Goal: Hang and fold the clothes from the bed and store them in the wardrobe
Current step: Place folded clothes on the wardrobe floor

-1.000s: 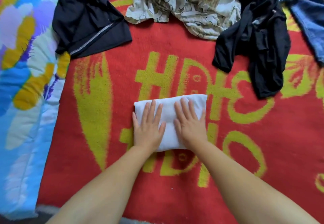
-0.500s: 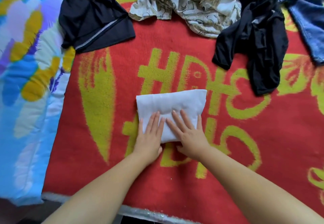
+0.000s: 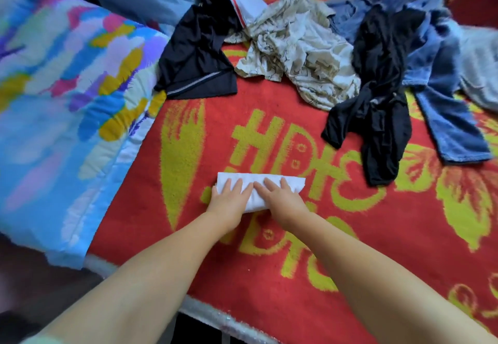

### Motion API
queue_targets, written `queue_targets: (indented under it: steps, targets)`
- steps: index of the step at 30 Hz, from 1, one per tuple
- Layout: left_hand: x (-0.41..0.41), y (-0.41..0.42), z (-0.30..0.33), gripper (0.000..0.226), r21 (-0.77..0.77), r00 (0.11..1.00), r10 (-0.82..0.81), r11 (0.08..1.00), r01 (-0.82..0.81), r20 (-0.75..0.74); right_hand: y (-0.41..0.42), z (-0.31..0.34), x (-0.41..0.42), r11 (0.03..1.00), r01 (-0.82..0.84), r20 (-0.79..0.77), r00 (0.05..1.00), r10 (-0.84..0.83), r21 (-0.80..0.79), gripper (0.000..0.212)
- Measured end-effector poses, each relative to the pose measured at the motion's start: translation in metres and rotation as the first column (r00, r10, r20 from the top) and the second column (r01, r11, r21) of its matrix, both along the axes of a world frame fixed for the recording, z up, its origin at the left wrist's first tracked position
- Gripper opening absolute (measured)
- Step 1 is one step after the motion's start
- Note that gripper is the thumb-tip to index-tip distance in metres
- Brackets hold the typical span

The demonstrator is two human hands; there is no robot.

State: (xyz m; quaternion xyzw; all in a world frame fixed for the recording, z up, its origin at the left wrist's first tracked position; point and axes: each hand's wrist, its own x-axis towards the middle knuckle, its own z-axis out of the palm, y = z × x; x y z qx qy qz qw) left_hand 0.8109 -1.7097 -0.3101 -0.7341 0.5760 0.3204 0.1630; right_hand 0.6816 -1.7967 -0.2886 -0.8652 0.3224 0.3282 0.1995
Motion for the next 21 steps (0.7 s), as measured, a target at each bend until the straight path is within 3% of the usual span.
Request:
queue_targets:
  steps: [5,11,14,21]
  targets:
    - [-0.01,0.066,0.055,0.071,-0.037,0.976,0.215,0.976,-0.214,0.042,0.035,0.048,0.012,0.964,-0.263,0.03,0.964,0.264,-0.02,0.08]
    - [-0.017,0.172,0.109,0.076,-0.083,0.859,0.505,0.863,-0.498,0.087,0.117,0.088,0.041,0.836,-0.549,0.098,0.832,0.546,-0.004,0.076]
    - [-0.02,0.242,0.13,0.079,-0.063,0.753,0.652,0.758,-0.649,0.087,0.177,0.1,0.062,0.732,-0.681,0.144,0.724,0.675,-0.008,0.078]
    - [-0.073,0.422,0.168,0.079,-0.048,0.439,0.89,0.447,-0.893,0.123,0.353,0.132,0.08,0.389,-0.921,0.153,0.381,0.912,-0.025,0.085]
